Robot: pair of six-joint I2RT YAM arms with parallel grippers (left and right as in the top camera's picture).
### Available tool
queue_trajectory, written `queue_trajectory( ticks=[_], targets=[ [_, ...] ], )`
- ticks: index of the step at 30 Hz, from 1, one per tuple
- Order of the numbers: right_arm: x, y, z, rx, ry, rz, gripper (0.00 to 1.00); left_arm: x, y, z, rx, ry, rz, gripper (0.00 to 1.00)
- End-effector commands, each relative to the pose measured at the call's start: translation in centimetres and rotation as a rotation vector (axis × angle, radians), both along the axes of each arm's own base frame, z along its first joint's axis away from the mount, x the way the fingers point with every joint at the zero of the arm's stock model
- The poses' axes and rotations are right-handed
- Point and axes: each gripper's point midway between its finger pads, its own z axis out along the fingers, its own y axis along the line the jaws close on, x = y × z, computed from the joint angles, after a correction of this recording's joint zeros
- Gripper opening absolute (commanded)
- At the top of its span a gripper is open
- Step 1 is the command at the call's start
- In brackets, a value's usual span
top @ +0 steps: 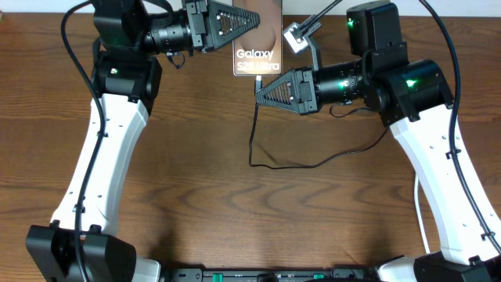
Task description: Plug charger to phone and switch on socket
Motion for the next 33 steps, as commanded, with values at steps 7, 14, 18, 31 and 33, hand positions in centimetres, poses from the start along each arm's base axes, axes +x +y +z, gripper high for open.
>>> queue_trajectory(
  ticks=[7,14,18,31,33],
  targets=[
    [0.0,-0.2,0.5,0.012,0.001,-0.007,0.01,-1.0,0.0,0.9,-0.003,-0.030,-0.042,0.07],
    [0.1,-0.1,0.6,0.015,-0.004,-0.008,0.01,-1.3,0.0,1.5,-0.014,-0.041,-0.053,0.07],
    [0.0,0.1,1.2,0.043,-0.009,0.008,0.01,-1.3,0.0,1.5,-0.015,-0.038,-0.054,0.07],
    [-0.9,0.3,2.4,0.106,-0.035,0.081,0.01,-1.5,-0.1,1.4,-0.012,-0.039,-0.065,0.07],
    [-1.0,0.3,2.3,0.104,-0.028,0.081,0.01,-1.5,-0.1,1.4,-0.012,-0.039,-0.065,0.07]
  ],
)
